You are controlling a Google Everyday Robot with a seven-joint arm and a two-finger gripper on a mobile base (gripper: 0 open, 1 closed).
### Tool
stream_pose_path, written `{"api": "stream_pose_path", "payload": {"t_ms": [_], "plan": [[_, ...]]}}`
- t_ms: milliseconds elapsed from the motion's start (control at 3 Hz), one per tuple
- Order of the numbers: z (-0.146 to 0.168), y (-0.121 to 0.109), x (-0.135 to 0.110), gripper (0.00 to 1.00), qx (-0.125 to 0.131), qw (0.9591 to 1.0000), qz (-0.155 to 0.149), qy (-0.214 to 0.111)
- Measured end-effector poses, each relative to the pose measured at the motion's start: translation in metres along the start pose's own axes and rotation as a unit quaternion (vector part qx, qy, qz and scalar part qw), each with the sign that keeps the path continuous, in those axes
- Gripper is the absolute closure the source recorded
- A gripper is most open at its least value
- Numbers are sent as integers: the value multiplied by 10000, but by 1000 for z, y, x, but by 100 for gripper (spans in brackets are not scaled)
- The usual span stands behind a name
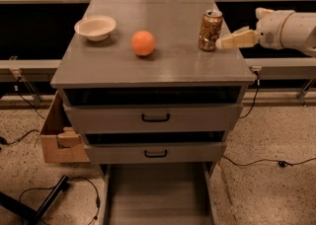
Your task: Place orange can into bottom drawer
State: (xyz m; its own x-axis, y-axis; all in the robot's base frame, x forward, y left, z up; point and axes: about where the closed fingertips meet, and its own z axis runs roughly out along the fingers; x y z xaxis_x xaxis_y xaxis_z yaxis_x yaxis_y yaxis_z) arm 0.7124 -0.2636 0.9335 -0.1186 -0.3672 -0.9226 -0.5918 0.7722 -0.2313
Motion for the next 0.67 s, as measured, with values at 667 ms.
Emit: {"api": "stream_pose_path", "payload": {"t_ms": [667], "plan": [[56, -25, 6, 0, -52, 9976, 531, -429]]}}
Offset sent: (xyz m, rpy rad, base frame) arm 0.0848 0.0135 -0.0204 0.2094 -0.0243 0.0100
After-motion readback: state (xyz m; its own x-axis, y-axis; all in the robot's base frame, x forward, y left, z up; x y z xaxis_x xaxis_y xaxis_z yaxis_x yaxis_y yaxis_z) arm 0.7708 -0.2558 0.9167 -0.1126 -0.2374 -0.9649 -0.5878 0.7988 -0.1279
